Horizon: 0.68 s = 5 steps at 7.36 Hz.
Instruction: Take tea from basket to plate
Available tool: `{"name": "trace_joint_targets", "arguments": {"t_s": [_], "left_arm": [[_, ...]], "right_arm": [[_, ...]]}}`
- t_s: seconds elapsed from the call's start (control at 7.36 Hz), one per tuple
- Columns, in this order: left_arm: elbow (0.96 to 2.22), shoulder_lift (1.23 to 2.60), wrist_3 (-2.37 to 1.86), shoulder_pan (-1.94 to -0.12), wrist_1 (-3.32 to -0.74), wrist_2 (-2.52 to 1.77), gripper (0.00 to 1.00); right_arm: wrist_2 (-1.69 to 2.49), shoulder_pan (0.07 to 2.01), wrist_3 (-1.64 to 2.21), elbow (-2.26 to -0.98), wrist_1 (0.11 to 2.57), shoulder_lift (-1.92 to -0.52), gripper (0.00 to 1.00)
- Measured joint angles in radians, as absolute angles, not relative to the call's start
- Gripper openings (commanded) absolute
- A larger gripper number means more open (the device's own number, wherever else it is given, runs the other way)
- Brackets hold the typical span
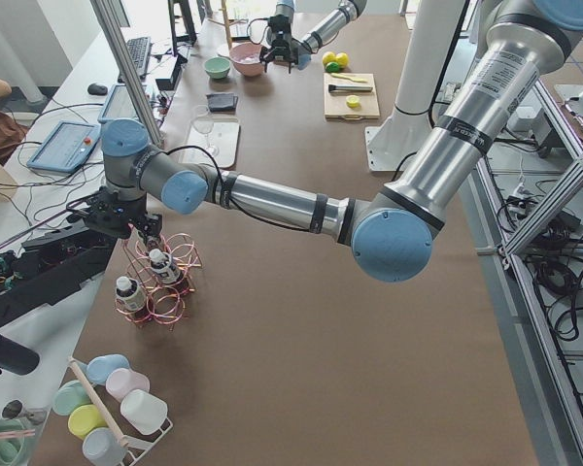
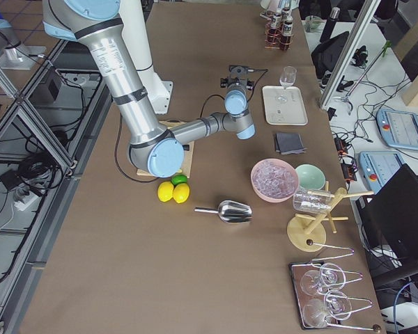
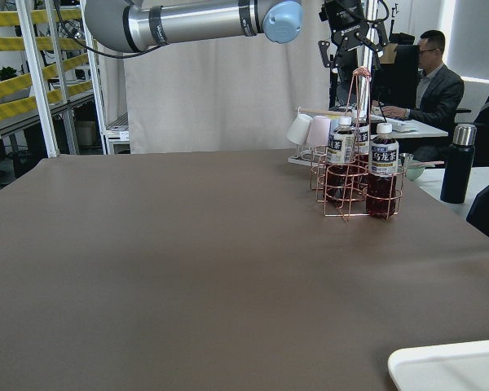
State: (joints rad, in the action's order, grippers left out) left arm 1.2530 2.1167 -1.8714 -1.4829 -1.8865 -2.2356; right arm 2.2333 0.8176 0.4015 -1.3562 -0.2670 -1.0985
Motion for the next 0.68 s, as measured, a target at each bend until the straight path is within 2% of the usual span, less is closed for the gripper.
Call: {"name": "trace_joint_targets", "arguments": {"t_s": [0.41,0.54,0.68], "left_arm": [[1.235,2.118,-1.899,-1.475,-1.918,-2.231,0.67],[1.236,2.119,-1.915,-1.471,-1.920,-2.230,0.47],[1.237,2.119,-1.923,-1.467,-1.922,-2.230,0.07]], "right_arm": [[2.241,0.792,0.411,-1.358,-0.268,-1.107,1.00],[2.241,0.789,0.413,-1.359,-0.269,-1.108,1.00],[2.242,0.788,0.422,-1.360,-0.271,-1.111,1.00]]}}
